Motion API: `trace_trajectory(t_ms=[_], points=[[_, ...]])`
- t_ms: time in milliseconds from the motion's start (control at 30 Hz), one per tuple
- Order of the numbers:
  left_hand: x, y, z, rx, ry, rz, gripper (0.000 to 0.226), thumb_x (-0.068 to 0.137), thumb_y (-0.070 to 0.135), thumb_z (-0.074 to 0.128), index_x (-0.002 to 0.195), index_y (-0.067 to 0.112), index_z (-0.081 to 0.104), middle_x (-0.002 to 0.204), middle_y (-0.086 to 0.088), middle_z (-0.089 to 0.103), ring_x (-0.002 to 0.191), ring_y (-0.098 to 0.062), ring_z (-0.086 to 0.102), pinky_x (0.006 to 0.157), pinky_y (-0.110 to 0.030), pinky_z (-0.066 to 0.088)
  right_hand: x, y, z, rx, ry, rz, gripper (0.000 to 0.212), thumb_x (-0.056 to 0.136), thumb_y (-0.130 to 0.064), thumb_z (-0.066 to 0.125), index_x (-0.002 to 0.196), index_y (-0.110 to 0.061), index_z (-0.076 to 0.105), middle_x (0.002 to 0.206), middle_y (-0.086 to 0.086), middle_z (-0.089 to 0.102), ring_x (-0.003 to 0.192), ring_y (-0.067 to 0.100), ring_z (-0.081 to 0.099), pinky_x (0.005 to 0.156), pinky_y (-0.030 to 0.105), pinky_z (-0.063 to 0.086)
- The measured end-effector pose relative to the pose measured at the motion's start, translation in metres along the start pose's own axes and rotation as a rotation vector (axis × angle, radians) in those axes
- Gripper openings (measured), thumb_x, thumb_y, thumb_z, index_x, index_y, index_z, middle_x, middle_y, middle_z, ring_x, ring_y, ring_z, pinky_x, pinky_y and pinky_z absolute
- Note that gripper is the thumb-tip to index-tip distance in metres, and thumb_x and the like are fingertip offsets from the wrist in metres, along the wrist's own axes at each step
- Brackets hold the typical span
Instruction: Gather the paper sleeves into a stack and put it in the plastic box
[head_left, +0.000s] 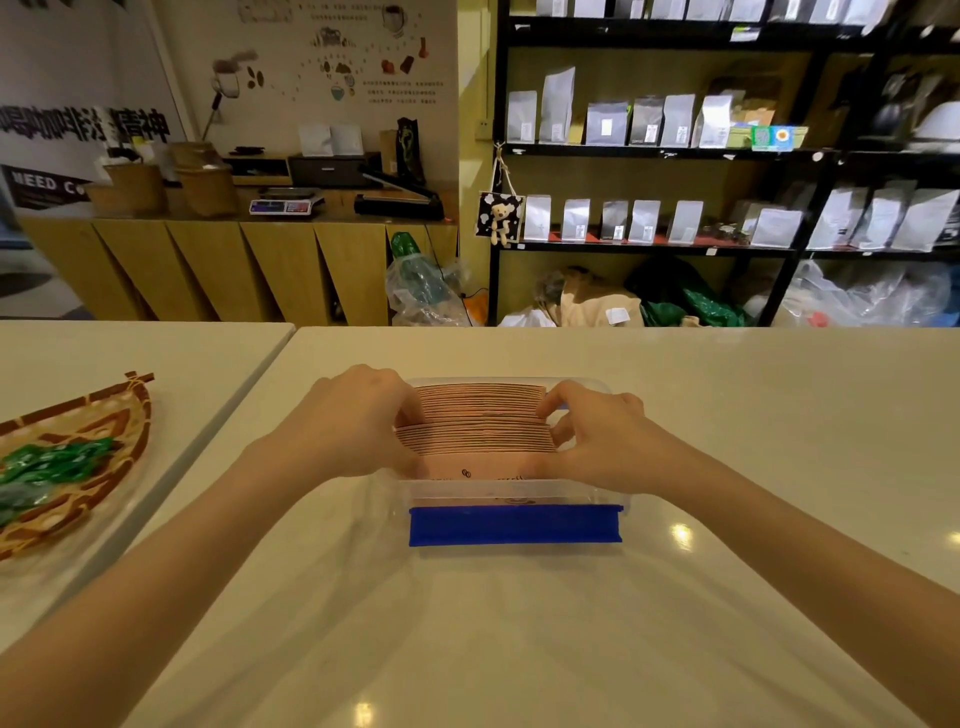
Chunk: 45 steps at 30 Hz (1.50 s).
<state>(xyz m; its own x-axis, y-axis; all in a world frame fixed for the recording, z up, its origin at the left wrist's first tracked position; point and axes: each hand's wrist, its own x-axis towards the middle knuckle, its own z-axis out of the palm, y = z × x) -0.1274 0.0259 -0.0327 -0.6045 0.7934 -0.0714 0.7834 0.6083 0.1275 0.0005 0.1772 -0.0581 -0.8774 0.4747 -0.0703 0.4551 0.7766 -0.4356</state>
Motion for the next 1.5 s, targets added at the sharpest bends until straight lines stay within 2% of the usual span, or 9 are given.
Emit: trace_trajectory(t_ms=[100,267,700,1000,1133,1300,1367,1433,1500], points=[[0.000,-0.002,0.000,-0.057,0.007,0.019,0.052,0.070,0.032,0.071,0.119,0.024,0.054,0.118,0.001,0.060,0.091,-0.010,0.047,0.082,-0.026,0.042,-0.001,-0.001,0.000,0.018,0.009,0.010,0.052,0.075,-0.052,0.061,0.114,-0.025,0.039,0.120,-0.003,0.061,0.115,0.019,0.049,0.107,0.043,0.020],[-0.003,-0.001,0.002,-0.080,0.031,0.027,0.050,0.071,0.029,0.071,0.118,0.025,0.054,0.121,0.001,0.056,0.093,-0.010,0.042,0.087,-0.028,0.042,-0.003,-0.003,0.000,0.005,-0.003,-0.021,0.064,0.078,-0.051,0.058,0.130,-0.025,0.032,0.130,-0.003,0.055,0.120,0.021,0.048,0.111,0.049,0.013],[-0.009,-0.001,0.002,-0.100,0.046,0.032,0.050,0.072,0.035,0.070,0.118,0.025,0.054,0.122,0.000,0.055,0.096,-0.010,0.040,0.090,-0.029,0.040,-0.002,0.003,0.000,-0.011,0.020,-0.029,0.059,0.076,-0.055,0.058,0.124,-0.027,0.041,0.120,-0.005,0.064,0.117,0.018,0.051,0.108,0.046,0.016],[-0.013,-0.001,0.000,-0.123,0.057,0.008,0.050,0.071,0.035,0.070,0.117,0.025,0.054,0.125,0.001,0.053,0.112,-0.017,0.044,0.095,-0.033,0.039,-0.002,0.005,-0.005,-0.053,0.031,-0.034,0.055,0.074,-0.056,0.059,0.120,-0.028,0.044,0.111,-0.007,0.067,0.110,0.014,0.053,0.108,0.049,0.017],[-0.014,-0.002,-0.002,-0.134,0.088,0.012,0.049,0.071,0.035,0.070,0.116,0.026,0.055,0.124,0.001,0.054,0.111,-0.016,0.045,0.094,-0.033,0.039,-0.004,0.006,-0.009,-0.031,0.050,-0.025,0.051,0.075,-0.055,0.059,0.116,-0.027,0.048,0.110,-0.006,0.067,0.094,0.009,0.049,0.106,0.045,0.020],[-0.015,0.005,-0.012,-0.203,0.233,0.109,0.039,0.076,0.033,0.065,0.112,0.024,0.058,0.115,0.003,0.060,0.094,-0.008,0.049,0.076,-0.021,0.043,-0.012,-0.002,-0.030,0.025,0.180,-0.108,0.035,0.075,-0.049,0.061,0.102,-0.026,0.062,0.093,-0.010,0.066,0.095,0.010,0.058,0.100,0.041,0.039],[-0.019,0.009,-0.024,-0.255,0.294,0.164,0.037,0.076,0.034,0.064,0.112,0.025,0.058,0.111,0.006,0.060,0.092,-0.007,0.051,0.068,-0.015,0.041,-0.022,-0.011,-0.050,0.117,0.274,-0.204,0.028,0.078,-0.041,0.062,0.099,-0.024,0.065,0.082,-0.016,0.061,0.087,0.004,0.059,0.087,0.028,0.046],[-0.024,0.012,-0.042,-0.286,0.416,0.232,0.041,0.076,0.033,0.063,0.115,0.025,0.055,0.108,0.010,0.054,0.092,-0.005,0.051,0.070,-0.012,0.040,-0.041,-0.021,-0.080,0.296,0.449,-0.319,0.016,0.081,-0.029,0.062,0.096,-0.024,0.066,0.084,-0.018,0.063,0.086,-0.001,0.060,0.076,0.017,0.043],[-0.034,0.018,-0.059,-0.385,0.569,0.277,0.045,0.076,0.033,0.061,0.119,0.025,0.051,0.109,0.012,0.049,0.096,-0.005,0.051,0.076,-0.018,0.042,-0.068,-0.025,-0.107,0.508,0.664,-0.459,0.013,0.083,-0.020,0.060,0.092,-0.025,0.068,0.090,-0.014,0.068,0.088,0.005,0.065,0.080,0.019,0.047]])
